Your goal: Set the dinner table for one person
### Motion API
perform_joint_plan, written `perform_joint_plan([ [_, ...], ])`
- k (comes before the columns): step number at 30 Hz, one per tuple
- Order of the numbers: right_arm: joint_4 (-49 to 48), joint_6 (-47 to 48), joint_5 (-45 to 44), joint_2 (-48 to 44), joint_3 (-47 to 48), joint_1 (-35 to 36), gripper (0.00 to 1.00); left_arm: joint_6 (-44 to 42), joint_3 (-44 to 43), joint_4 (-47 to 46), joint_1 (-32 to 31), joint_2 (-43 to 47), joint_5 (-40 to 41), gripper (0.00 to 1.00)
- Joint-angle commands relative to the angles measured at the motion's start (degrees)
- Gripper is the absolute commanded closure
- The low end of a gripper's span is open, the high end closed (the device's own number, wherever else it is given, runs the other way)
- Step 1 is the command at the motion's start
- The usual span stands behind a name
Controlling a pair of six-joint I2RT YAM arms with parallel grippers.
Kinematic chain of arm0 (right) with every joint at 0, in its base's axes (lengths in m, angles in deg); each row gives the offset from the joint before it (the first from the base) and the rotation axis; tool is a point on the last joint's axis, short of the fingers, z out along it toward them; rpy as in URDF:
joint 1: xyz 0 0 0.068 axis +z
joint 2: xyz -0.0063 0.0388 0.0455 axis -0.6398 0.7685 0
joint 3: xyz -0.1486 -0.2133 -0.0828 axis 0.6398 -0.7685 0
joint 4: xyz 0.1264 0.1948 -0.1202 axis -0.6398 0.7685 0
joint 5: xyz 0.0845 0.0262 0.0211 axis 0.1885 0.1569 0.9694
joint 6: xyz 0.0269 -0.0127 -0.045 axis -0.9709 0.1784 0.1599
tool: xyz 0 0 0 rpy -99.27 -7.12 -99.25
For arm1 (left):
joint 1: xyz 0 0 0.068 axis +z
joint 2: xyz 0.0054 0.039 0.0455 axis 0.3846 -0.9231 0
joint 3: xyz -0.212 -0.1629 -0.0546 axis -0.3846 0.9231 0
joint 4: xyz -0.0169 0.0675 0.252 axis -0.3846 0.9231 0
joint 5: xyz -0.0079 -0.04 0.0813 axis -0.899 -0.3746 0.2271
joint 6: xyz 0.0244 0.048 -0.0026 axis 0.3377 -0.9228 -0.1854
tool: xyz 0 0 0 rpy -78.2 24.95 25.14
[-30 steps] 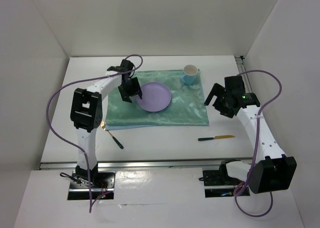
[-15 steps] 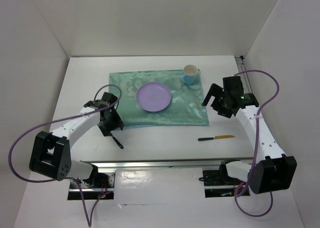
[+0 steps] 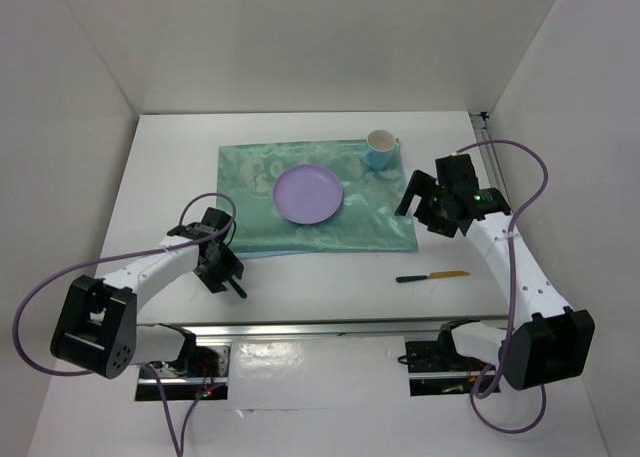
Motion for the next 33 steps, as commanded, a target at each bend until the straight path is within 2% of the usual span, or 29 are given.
perform_joint_plan([
  [1,-1.4,-0.9,-1.3,-0.5,-0.2,1.1,0.0,2.3,0.8,-3.5,-0.2,-1.8,0.1,0.41],
  [2,-1.4,-0.9,-1.8,-0.5,-0.2,1.1,0.0,2.8,1.3,-3.5,-0.2,-3.0,0.1,0.49],
  [5,-1.4,-0.9,-2.4,-0.5,-0.2,1.1,0.0,4.4,1.3,-0.9,-0.2,-4.3,1.3,0.63],
  [8,-0.8,-0.9,-3.0,-0.5,-0.2,1.7,0.0,6.5,0.6,4.6,0.3,-1.5,5.1,0.86],
  [9,-0.8,-0.9,-3.0,-0.5,-0.2,1.7,0.0,6.5,-0.2,5.7,1.5,1.9,7.0,0.97],
  [10,-0.8,-0.9,-3.6,0.0,-0.2,1.7,0.0,6.5,-1.4,8.4,2.2,3.6,7.8,1.0],
  [14,-1.4,-0.9,-3.6,0.6,0.3,1.7,0.0,3.7,-9.2,15.2,4.7,10.4,14.0,1.0],
  [16,-2.1,-0.4,-3.0,0.6,0.3,1.7,0.0,-5.3,-14.8,14.1,4.7,11.0,16.1,1.0],
  [18,-2.1,-0.4,-2.4,1.2,0.3,1.7,0.0,-17.1,-18.4,8.1,4.7,9.4,13.2,1.0],
  [19,-2.6,-0.4,-2.4,1.7,0.3,1.7,0.0,-20.4,-22.5,6.5,4.7,7.6,12.1,1.0],
  [20,-2.6,-0.4,-1.9,1.8,0.3,1.7,0.0,-23.6,-24.8,5.5,4.2,5.3,10.5,1.0],
  [21,-2.6,-0.4,-1.3,2.4,-0.2,1.7,0.0,-26.2,-27.4,5.5,4.2,-0.8,9.4,1.0],
  [22,-2.6,-0.4,-1.3,2.5,-0.2,1.7,0.0,-28.8,-32.7,6.3,2.4,-4.1,9.4,1.0],
  [23,-2.6,-1.0,-1.3,2.5,-0.2,1.7,0.0,-30.0,-35.3,7.5,1.9,-10.6,9.9,1.0],
  [27,-1.5,-1.0,-3.2,2.5,-0.2,1.7,0.0,-34.7,-48.4,10.0,1.3,-24.6,6.1,1.0],
  [31,-0.2,-1.5,-4.5,1.9,0.4,1.7,0.0,-36.6,-55.5,11.9,1.9,-36.3,3.2,1.0],
  [33,0.3,-1.5,-5.1,1.9,0.4,1.7,0.0,-36.6,-56.7,12.8,1.9,-39.1,3.7,1.0],
])
